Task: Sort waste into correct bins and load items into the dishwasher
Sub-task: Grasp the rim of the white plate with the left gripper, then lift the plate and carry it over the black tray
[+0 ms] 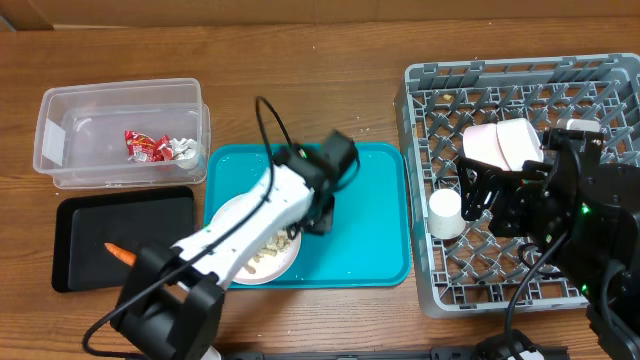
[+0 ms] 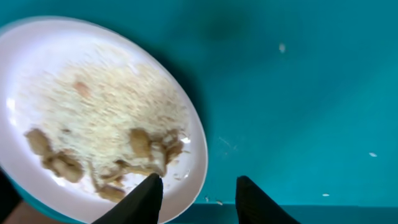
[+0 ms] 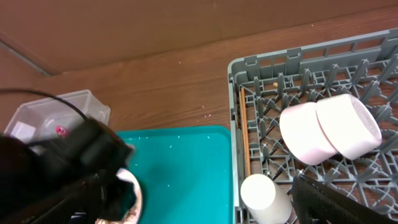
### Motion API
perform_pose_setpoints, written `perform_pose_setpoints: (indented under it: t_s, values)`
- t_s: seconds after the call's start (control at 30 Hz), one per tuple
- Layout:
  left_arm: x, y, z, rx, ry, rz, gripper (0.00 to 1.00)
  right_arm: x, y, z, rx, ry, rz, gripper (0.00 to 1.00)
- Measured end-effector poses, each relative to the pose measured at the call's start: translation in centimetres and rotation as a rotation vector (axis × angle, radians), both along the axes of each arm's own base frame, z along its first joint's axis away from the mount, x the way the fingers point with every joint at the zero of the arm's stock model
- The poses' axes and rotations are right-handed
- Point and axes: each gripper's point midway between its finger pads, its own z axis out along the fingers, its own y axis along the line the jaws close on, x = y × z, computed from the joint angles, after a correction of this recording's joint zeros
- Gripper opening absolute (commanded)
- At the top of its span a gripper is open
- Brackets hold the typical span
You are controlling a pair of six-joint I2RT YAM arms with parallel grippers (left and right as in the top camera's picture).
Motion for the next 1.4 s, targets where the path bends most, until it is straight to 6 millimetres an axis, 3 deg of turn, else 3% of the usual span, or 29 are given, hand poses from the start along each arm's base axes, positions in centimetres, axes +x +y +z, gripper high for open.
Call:
perform_pose_setpoints:
  t_s: [0.13,0.33,0.67,0.87,1.03,1.4]
  values:
    - [-1.5,0.4,-2.9,0.025,0.005,-0.007,0.39,0.0,0.0,0.0,0.001,0.001,0.0,1.0]
    - [-1.4,1.3,-4.8,0.052,-0.036,-0.008,0.31,0.0,0.0,0.0,0.0,0.0,-0.001,1.0]
    - [-0.3,1.1,-5.0,0.053,-0.08,-0.072,0.2,0.0,0.0,0.0,0.001,-0.001,0.0,1.0]
    - [-0.1,1.1,-6.4,0.077,-0.067,-0.076,0.16,0.0,0.0,0.0,0.0,0.0,0.0,1.0]
    - [0.3,1.2,-6.5,0.096,-0.076,-0.077,0.04,0.0,0.0,0.0,0.001,0.0,0.0,1.0]
    - [-0.2,2.1,-6.0,0.171,-0.022,-0.081,0.04,0.0,0.0,0.0,0.0,0.0,0.0,1.0]
